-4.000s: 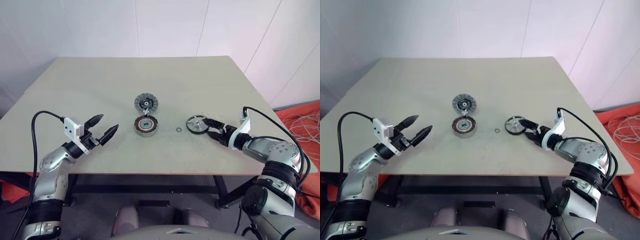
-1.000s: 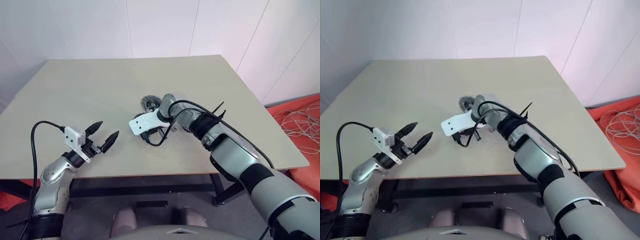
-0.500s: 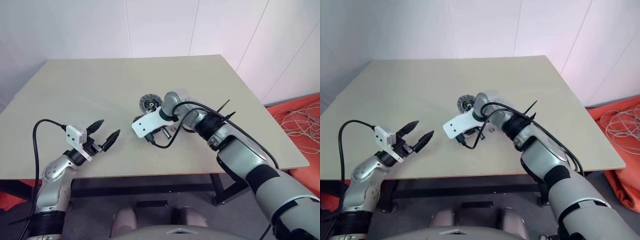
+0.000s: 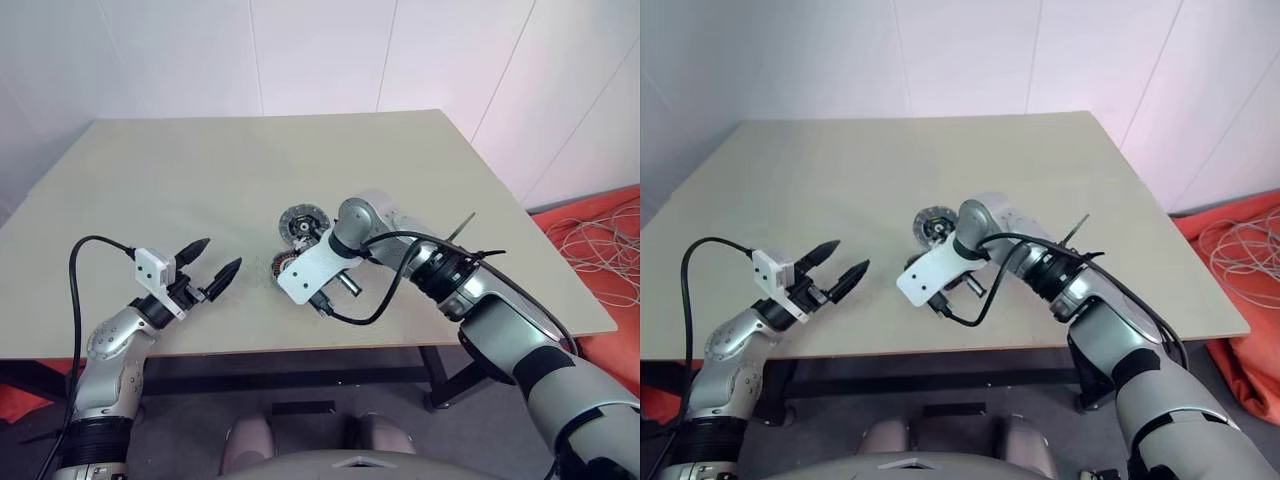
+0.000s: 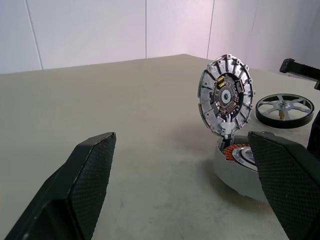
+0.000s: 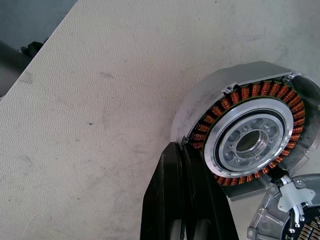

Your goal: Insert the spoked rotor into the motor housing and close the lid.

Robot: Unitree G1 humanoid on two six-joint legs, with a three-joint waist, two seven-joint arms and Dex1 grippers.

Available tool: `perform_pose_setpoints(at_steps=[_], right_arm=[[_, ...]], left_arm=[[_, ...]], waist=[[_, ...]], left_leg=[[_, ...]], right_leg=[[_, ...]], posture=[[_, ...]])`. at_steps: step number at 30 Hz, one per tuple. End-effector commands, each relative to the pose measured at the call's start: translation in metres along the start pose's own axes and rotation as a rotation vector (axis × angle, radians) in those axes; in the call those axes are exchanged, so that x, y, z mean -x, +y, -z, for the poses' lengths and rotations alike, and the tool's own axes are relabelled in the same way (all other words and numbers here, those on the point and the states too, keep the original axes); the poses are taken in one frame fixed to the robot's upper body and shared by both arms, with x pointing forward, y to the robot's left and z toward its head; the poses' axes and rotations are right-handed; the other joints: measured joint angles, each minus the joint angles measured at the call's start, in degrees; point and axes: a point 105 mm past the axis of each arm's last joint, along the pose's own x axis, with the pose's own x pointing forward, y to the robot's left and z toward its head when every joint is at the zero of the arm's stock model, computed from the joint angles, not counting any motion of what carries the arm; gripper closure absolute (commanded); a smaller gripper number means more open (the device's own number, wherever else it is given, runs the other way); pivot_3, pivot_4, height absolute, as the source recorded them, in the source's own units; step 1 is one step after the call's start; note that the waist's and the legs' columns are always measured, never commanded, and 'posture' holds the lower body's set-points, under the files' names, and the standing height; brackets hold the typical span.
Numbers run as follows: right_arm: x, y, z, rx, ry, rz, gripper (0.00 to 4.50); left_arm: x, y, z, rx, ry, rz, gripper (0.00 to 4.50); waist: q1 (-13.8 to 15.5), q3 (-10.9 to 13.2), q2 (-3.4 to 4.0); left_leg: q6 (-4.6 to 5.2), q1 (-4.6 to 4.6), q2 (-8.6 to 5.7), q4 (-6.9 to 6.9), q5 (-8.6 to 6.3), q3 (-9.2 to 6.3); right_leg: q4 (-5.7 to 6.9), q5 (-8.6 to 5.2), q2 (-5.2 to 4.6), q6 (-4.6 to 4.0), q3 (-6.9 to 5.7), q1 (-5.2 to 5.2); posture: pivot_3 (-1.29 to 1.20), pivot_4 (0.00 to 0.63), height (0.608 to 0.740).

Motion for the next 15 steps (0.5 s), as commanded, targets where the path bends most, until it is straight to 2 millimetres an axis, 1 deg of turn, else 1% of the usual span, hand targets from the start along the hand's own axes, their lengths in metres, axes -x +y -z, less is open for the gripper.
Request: perform_pose_setpoints(at_steps=[1, 5, 11, 14, 15], right_arm=[[0.0096, -0.0092, -0.0065, 0.063, 0.008, 0.050, 4.46], [0.0085, -0.0114, -0.0086, 0.080, 0.007, 0.064, 4.46], [0.0076, -0.0122, -0.0118, 0.055, -0.012, 0.067, 4.46], [0.0078, -0.0110, -0.0117, 0.046, -0.013, 0.058, 3.90], [0.0081, -0.0104, -0.0117, 0.043, -0.013, 0.054, 3.61]], left_arm=[[-0.0035, 0.0018, -0.0108, -0.040, -0.031, 0.009, 0.00], [-0.0038, 0.0020, -0.0108, -0.041, -0.031, 0.008, 0.00], [-0.0037, 0.0014, -0.0106, -0.041, -0.031, 0.008, 0.00], [-0.0041, 0.0010, -0.0103, -0.041, -0.031, 0.008, 0.00], [-0.0042, 0.0009, -0.0102, -0.041, -0.032, 0.008, 0.00]], waist=[[-0.01, 0.00, 0.00], [-0.02, 0.00, 0.00], [-0.02, 0.00, 0.00], [0.00, 0.00, -0.01], [-0.01, -0.01, -0.01]], left_leg=[[0.00, 0.00, 0.00, 0.00, 0.00, 0.00], [0.00, -0.01, 0.00, 0.00, 0.00, 0.00], [0.00, -0.01, 0.00, 0.00, 0.00, 0.00], [0.00, 0.00, -0.01, 0.00, 0.00, 0.00], [0.00, 0.00, -0.01, 0.00, 0.00, 0.00]], right_leg=[[0.00, 0.00, 0.00, 0.00, 0.00, 0.00], [0.00, 0.02, 0.00, -0.04, 0.00, 0.00], [0.00, 0.02, 0.00, -0.04, 0.00, 0.00], [0.00, 0.02, 0.00, -0.03, 0.00, 0.01], [0.00, 0.02, 0.00, -0.03, 0.00, 0.05]], posture=[[0.00, 0.000, 0.740], [0.00, 0.000, 0.740], [0.00, 0.000, 0.740], [0.00, 0.000, 0.740], [0.00, 0.000, 0.740]])
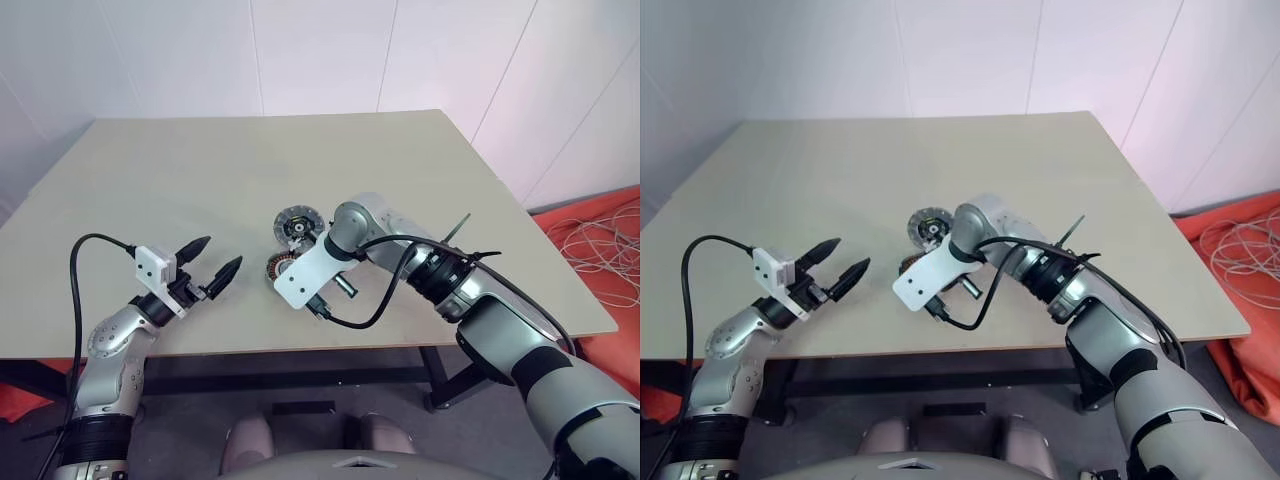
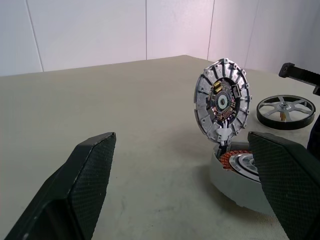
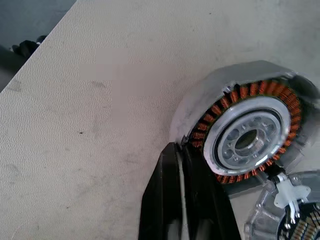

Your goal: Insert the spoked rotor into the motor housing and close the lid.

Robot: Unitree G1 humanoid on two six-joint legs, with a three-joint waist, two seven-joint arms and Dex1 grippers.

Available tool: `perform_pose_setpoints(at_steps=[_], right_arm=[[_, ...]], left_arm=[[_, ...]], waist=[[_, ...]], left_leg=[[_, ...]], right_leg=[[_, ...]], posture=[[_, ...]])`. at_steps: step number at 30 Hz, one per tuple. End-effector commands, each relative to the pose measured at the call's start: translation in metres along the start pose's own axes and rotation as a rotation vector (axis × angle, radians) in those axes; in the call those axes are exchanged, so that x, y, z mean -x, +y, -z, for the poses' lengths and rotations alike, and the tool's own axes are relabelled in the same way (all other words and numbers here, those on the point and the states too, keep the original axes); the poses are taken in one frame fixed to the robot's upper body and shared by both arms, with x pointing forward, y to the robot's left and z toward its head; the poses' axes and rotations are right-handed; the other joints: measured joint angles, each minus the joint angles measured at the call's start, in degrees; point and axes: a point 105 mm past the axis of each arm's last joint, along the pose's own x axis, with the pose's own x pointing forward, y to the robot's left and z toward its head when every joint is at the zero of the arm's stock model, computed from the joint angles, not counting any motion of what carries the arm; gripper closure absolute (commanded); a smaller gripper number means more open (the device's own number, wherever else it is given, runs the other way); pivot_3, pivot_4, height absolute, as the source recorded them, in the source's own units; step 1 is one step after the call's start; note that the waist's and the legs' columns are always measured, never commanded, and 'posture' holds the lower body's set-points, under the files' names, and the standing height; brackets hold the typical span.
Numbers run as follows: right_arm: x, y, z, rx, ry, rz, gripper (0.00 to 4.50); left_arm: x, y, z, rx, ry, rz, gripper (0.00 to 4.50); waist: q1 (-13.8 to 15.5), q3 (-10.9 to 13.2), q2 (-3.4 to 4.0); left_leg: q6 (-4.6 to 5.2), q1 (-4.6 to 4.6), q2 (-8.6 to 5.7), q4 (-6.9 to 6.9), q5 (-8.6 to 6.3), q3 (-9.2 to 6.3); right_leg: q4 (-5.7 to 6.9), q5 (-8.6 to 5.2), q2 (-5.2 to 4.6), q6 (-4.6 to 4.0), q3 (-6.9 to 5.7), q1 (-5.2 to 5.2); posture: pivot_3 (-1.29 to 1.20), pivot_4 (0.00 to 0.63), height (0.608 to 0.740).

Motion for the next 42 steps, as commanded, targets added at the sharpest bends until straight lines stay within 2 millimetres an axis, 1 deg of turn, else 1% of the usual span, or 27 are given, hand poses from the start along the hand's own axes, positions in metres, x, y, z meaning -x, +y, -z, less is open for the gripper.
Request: perform_pose_setpoints(at_steps=[1, 7, 10, 11, 13, 16, 18, 20, 21, 25, 29, 31, 33, 37, 40, 42], right_arm=[[0.012, -0.007, -0.007, 0.020, -0.010, 0.037, 3.26], [0.015, -0.008, -0.008, 0.018, -0.008, 0.040, 1.20], [0.026, -0.011, -0.009, 0.020, -0.003, 0.054, 0.24], [0.031, -0.011, -0.010, 0.020, -0.006, 0.056, 0.02], [0.044, -0.011, -0.015, -0.011, -0.049, 0.072, 0.02], [0.060, -0.010, -0.011, -0.091, -0.096, 0.129, 0.02], [0.066, -0.005, -0.005, -0.159, -0.124, 0.161, 0.02], [0.071, 0.006, -0.001, -0.268, -0.204, 0.186, 0.02], [0.074, 0.010, 0.001, -0.345, -0.252, 0.209, 0.02], [0.078, 0.042, 0.029, -0.724, -0.430, 0.304, 0.02], [0.079, 0.058, 0.056, -1.018, -0.542, 0.449, 0.02], [0.081, 0.064, 0.065, -1.080, -0.572, 0.533, 0.02], [0.085, 0.067, 0.075, -1.170, -0.619, 0.626, 0.02], [0.086, 0.070, 0.097, -1.316, -0.632, 0.807, 0.02], [0.080, 0.072, 0.109, -1.346, -0.565, 0.899, 0.02], [0.080, 0.070, 0.110, -1.324, -0.591, 0.962, 0.02]], left_arm=[[-0.004, 0.001, -0.010, -0.037, -0.032, 0.007, 0.00], [-0.004, 0.000, -0.010, -0.037, -0.034, 0.009, 0.00], [-0.005, 0.000, -0.009, -0.036, -0.036, 0.010, 0.00], [-0.005, 0.000, -0.009, -0.036, -0.036, 0.011, 0.00], [-0.006, 0.000, -0.010, -0.037, -0.038, 0.013, 0.00], [-0.006, 0.000, -0.010, -0.037, -0.039, 0.014, 0.00], [-0.005, 0.001, -0.010, -0.037, -0.037, 0.015, 0.00], [-0.004, 0.003, -0.011, -0.039, -0.032, 0.018, 0.00], [-0.003, 0.005, -0.012, -0.042, -0.028, 0.021, 0.00], [-0.002, 0.009, -0.020, -0.065, -0.031, 0.019, 0.00], [0.003, 0.011, -0.023, -0.058, -0.058, -0.024, 0.00], [0.006, 0.007, -0.021, -0.052, -0.053, -0.024, 0.00], [0.007, 0.005, -0.020, -0.047, -0.050, -0.026, 0.00], [0.004, 0.006, -0.021, -0.048, -0.057, -0.031, 0.00], [0.000, 0.007, -0.022, -0.052, -0.062, -0.026, 0.00], [-0.002, 0.008, -0.022, -0.052, -0.063, -0.023, 0.00]], waist=[[0.00, 0.00, 0.00], [0.00, 0.00, 0.00], [0.02, 0.00, 0.00], [0.04, 0.00, -0.01], [0.06, -0.01, -0.01], [0.09, -0.01, -0.01], [0.17, -0.01, -0.02], [0.41, -0.07, -0.13], [0.46, -0.08, -0.14], [1.00, -0.08, -0.14], [1.37, -0.07, -0.11], [1.44, -0.09, -0.11], [1.47, -0.09, -0.11], [1.60, -0.09, -0.11], [1.58, -0.09, -0.11], [1.56, -0.09, -0.12]], left_leg=[[0.00, 0.01, 0.00, 0.00, 0.00, 0.00], [0.00, 0.02, 0.00, 0.00, 0.00, -0.01], [-0.01, 0.02, 0.00, 0.01, 0.00, -0.02], [0.00, 0.02, 0.00, 0.01, 0.00, -0.02], [0.00, 0.02, 0.00, 0.01, 0.00, -0.02], [0.00, 0.02, 0.00, 0.01, 0.00, -0.02], [0.00, 0.02, 0.00, 0.01, 0.00, -0.02], [0.00, 0.04, -0.02, 0.01, 0.00, -0.01], [0.00, 0.07, -0.03, 0.01, 0.00, 0.00], [0.00, 0.08, -0.04, 0.00, 0.00, -0.01], [-0.02, 0.12, -0.07, 0.04, 0.02, 0.03], [-0.05, 0.13, -0.07, 0.04, 0.04, 0.03], [-0.05, 0.15, -0.09, 0.05, 0.04, 0.06], [-0.05, 0.14, -0.12, 0.07, 0.05, 0.08], [-0.05, 0.19, -0.16, 0.09, 0.06, 0.06], [-0.05, 0.20, -0.18, 0.09, 0.06, 0.05]], right_leg=[[0.00, -0.02, 0.00, 0.03, 0.00, 0.01], [0.00, -0.03, 0.00, 0.04, 0.00, 0.04], [0.00, -0.03, 0.00, 0.04, 0.00, 0.04], [0.00, -0.03, 0.00, 0.04, 0.00, 0.04], [0.00, -0.02, 0.00, 0.04, 0.01, 0.04], [0.00, -0.02, 0.00, 0.04, 0.01, 0.05], [0.00, -0.02, 0.00, 0.04, 0.01, 0.09], [-0.02, -0.03, 0.00, 0.05, 0.01, 0.12], [-0.02, -0.03, 0.00, 0.06, 0.01, 0.20], [-0.04, -0.04, 0.00, 0.07, 0.01, 0.28], [-0.06, -0.05, 0.00, 0.08, 0.01, 0.27], [-0.08, -0.05, 0.00, 0.09, 0.00, 0.26], [-0.12, -0.06, 0.00, 0.10, 0.00, 0.27], [-0.16, -0.07, 0.00, 0.12, -0.05, 0.28], [-0.22, -0.07, -0.01, 0.13, -0.07, 0.28], [-0.23, -0.07, -0.02, 0.13, -0.07, 0.29]], posture=[[0.00, 0.000, 0.740], [0.00, 0.000, 0.740], [0.00, 0.000, 0.740], [0.00, 0.000, 0.740], [0.00, 0.000, 0.740], [0.00, 0.000, 0.740], [0.00, 0.000, 0.740], [0.00, 0.000, 0.740], [0.00, 0.000, 0.740], [0.00, 0.000, 0.740], [0.00, 0.000, 0.740], [0.00, 0.000, 0.740], [0.00, 0.000, 0.740], [0.00, 0.000, 0.740], [0.00, 0.000, 0.740], [0.00, 0.000, 0.740]])
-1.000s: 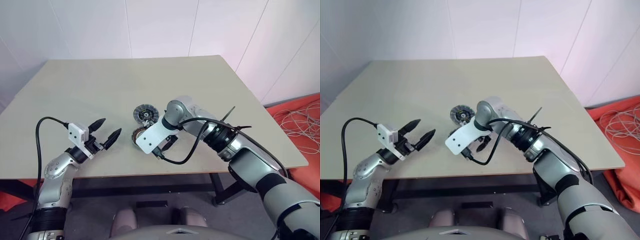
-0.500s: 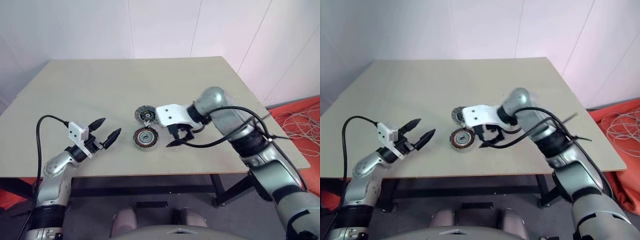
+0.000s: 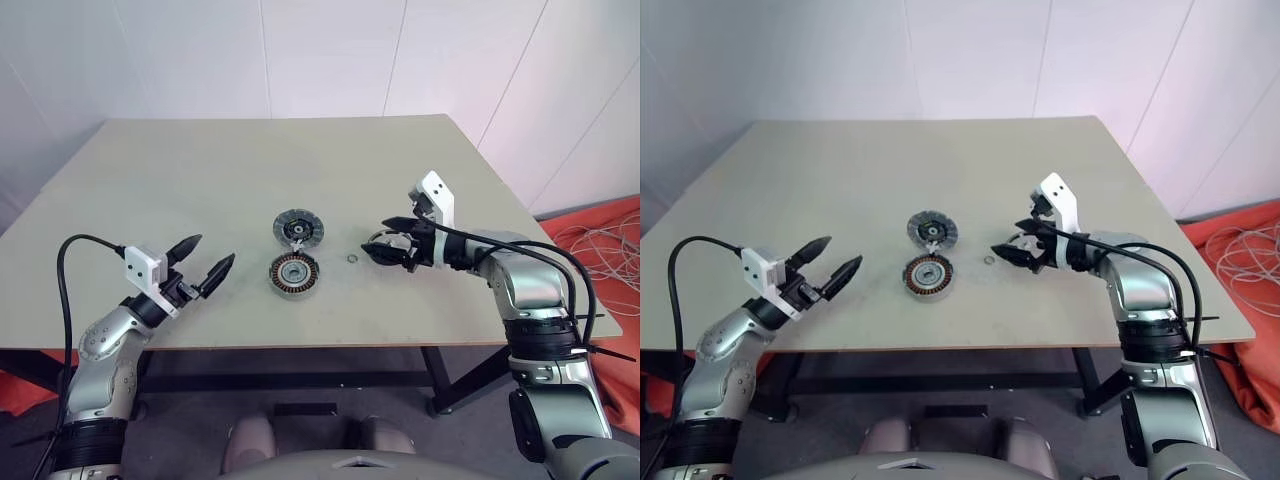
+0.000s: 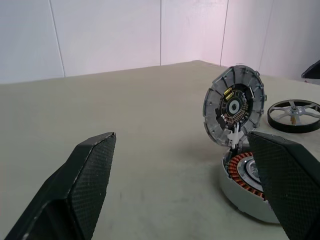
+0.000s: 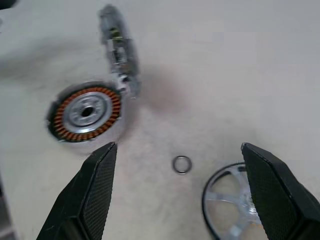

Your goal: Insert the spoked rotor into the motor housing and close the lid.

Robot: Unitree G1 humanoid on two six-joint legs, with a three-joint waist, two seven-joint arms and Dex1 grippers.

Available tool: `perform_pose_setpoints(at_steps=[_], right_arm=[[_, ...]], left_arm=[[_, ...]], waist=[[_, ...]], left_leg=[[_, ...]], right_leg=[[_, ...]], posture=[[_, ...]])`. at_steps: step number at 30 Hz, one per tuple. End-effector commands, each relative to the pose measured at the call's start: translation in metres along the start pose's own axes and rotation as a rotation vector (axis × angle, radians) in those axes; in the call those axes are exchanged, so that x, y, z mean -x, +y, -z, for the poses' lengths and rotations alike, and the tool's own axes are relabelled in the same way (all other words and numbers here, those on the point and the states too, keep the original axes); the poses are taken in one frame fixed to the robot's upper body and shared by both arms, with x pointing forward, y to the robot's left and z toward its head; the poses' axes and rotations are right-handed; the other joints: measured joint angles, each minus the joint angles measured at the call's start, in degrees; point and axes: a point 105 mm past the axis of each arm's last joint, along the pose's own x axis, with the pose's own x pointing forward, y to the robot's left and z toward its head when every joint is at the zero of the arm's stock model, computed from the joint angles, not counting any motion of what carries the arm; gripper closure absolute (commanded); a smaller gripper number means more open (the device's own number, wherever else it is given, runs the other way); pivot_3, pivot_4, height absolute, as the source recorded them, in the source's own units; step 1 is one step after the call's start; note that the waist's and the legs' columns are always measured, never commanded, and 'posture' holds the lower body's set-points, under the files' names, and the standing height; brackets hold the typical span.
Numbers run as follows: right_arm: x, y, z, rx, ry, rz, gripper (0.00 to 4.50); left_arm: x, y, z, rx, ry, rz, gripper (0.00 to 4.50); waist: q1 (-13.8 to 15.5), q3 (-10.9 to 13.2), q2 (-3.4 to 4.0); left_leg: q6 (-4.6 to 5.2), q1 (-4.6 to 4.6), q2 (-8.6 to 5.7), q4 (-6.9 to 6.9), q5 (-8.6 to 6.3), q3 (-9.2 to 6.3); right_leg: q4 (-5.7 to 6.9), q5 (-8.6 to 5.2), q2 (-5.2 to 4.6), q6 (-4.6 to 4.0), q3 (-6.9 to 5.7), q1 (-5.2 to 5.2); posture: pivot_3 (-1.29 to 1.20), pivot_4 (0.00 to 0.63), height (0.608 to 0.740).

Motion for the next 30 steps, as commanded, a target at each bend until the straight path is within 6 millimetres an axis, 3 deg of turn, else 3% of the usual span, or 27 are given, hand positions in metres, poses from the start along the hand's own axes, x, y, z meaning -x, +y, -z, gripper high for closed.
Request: perform_pose_setpoints(at_steps=[1, 8, 21, 30], right_arm=[[0.002, -0.007, -0.008, 0.018, -0.103, 0.070, 0.02], [-0.001, -0.004, -0.003, -0.132, -0.158, 0.082, 0.02], [-0.039, 0.045, 0.025, -0.088, -0.079, 0.018, 0.02], [-0.053, 0.035, 0.030, -0.060, -0.066, 0.094, 0.02]], left_arm=[[-0.007, 0.002, -0.013, -0.031, -0.041, 0.016, 0.00], [-0.009, 0.004, -0.015, -0.035, -0.035, 0.031, 0.00], [0.004, 0.000, -0.011, 0.000, -0.020, 0.020, 0.00], [0.010, -0.001, -0.007, -0.014, 0.013, 0.028, 0.00]], waist=[[-0.01, 0.00, 0.00], [-0.01, -0.01, 0.02], [-0.11, 0.00, 0.02], [-0.24, -0.01, 0.02]], left_leg=[[0.00, 0.00, 0.00, 0.00, 0.00, 0.00], [0.01, -0.10, -0.02, -0.07, 0.00, -0.02], [0.01, -0.09, -0.02, -0.14, 0.00, -0.05], [0.00, -0.03, -0.04, -0.12, 0.00, -0.08]], right_leg=[[-0.01, 0.00, 0.00, 0.00, -0.01, 0.00], [-0.03, 0.00, 0.00, 0.01, -0.02, -0.02], [-0.15, -0.01, 0.00, 0.01, -0.01, -0.05], [-0.21, -0.01, -0.01, 0.03, -0.01, 0.01]], posture=[[0.00, 0.000, 0.740], [0.00, 0.000, 0.740], [0.00, 0.000, 0.740], [0.00, 0.000, 0.740]])
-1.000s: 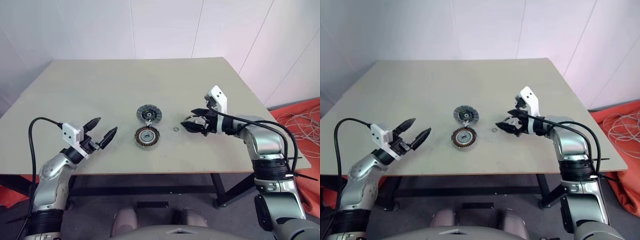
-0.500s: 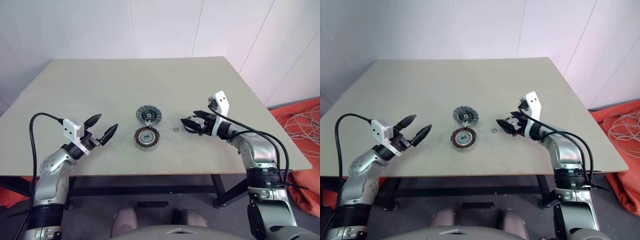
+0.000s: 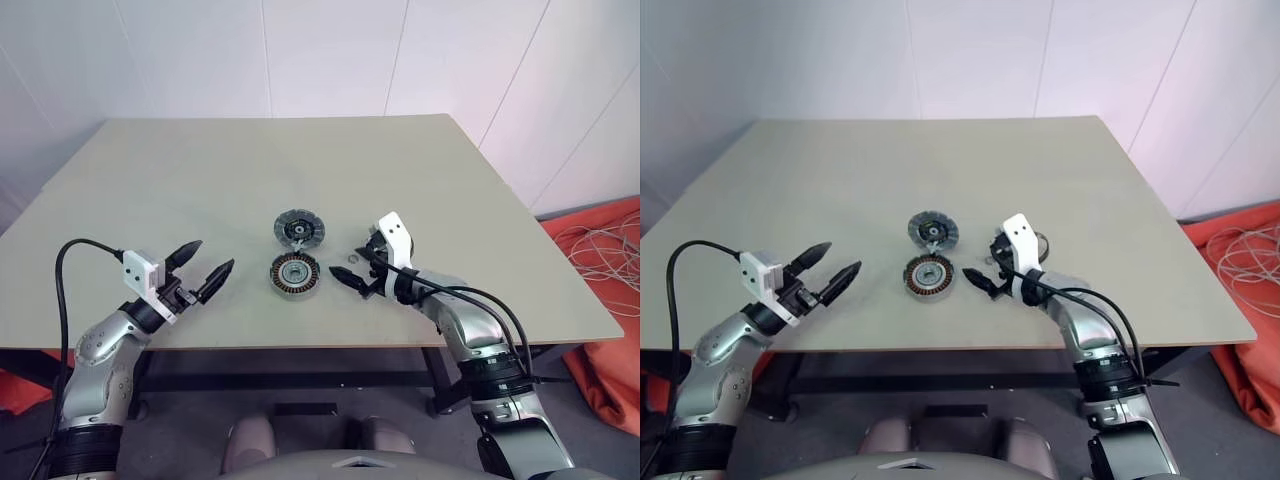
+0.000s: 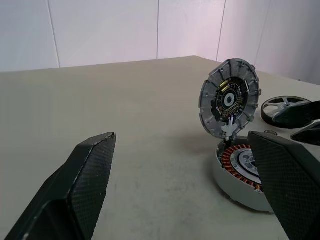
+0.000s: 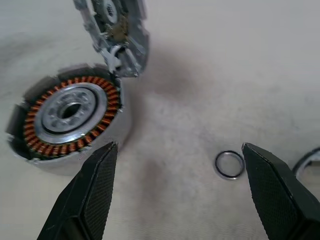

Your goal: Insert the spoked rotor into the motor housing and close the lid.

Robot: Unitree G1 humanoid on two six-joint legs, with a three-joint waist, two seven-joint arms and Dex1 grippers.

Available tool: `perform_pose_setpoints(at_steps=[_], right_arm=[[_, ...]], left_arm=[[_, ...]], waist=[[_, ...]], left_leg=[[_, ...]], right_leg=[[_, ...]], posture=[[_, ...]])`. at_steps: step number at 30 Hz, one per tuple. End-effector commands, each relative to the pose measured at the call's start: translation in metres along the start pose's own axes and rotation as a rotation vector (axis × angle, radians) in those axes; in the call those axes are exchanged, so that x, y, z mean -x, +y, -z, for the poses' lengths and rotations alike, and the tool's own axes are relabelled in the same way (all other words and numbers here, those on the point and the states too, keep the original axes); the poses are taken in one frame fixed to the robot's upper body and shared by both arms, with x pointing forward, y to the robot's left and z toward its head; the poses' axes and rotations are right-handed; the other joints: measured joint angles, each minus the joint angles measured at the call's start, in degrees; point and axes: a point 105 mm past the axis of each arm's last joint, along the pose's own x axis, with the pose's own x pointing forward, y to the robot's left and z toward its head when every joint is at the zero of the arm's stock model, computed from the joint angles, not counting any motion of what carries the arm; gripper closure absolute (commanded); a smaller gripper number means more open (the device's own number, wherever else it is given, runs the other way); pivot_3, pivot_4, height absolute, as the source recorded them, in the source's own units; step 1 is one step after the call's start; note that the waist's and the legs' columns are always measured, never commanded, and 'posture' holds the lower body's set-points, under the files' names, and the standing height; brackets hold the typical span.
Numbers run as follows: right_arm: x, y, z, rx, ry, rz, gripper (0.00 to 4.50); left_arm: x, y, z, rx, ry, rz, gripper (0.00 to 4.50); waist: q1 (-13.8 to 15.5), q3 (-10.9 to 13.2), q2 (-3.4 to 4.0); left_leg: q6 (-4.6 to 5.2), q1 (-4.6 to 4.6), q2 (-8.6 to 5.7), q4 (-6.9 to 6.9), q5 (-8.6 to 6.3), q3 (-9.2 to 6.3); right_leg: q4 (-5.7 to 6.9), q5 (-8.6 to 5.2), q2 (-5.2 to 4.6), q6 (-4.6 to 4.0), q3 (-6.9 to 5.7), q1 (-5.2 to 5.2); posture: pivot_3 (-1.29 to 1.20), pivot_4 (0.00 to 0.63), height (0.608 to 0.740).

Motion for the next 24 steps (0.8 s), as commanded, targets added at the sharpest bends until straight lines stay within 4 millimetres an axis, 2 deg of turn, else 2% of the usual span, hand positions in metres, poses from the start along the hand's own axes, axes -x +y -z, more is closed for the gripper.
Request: perform_pose_setpoints(at_steps=[1, 5, 16, 20, 24], right_arm=[[-0.005, -0.005, -0.019, 0.053, -0.055, 0.022, 0.02], [-0.008, -0.011, -0.017, 0.054, -0.048, 0.053, 0.02], [-0.013, -0.010, -0.007, 0.059, -0.018, 0.043, 0.02], [-0.011, -0.008, 0.005, 0.081, 0.034, 0.020, 0.02], [-0.010, -0.006, 0.007, 0.092, 0.044, 0.015, 0.02]], left_arm=[[0.001, 0.000, -0.012, -0.065, -0.010, 0.022, 0.00], [0.000, 0.000, -0.011, -0.074, -0.004, 0.023, 0.00], [-0.003, 0.001, -0.012, -0.082, -0.007, 0.025, 0.00], [-0.004, 0.002, -0.013, -0.085, -0.009, 0.026, 0.00], [-0.004, 0.002, -0.013, -0.086, -0.009, 0.027, 0.00]], waist=[[-0.07, 0.00, 0.00], [-0.19, 0.00, 0.00], [-0.57, 0.00, 0.00], [-0.83, 0.00, 0.00], [-0.97, -0.02, -0.03]], left_leg=[[0.00, 0.00, 0.00, 0.00, 0.00, 0.00], [0.00, 0.00, 0.02, -0.02, 0.00, 0.00], [0.00, -0.06, 0.02, -0.08, 0.00, 0.01], [0.00, -0.04, 0.01, -0.06, 0.00, 0.01], [0.00, 0.09, 0.01, -0.06, 0.00, 0.00]], right_leg=[[0.00, 0.00, 0.00, 0.00, 0.00, 0.00], [0.01, 0.00, 0.01, 0.00, 0.00, 0.00], [0.03, 0.00, 0.01, -0.01, 0.01, 0.02], [0.02, 0.00, 0.00, -0.01, 0.01, 0.09], [0.01, 0.00, 0.01, 0.00, 0.01, 0.23]], posture=[[0.00, 0.000, 0.740], [0.00, 0.000, 0.740], [0.00, 0.000, 0.740], [0.00, 0.000, 0.740], [0.00, 0.000, 0.740]])
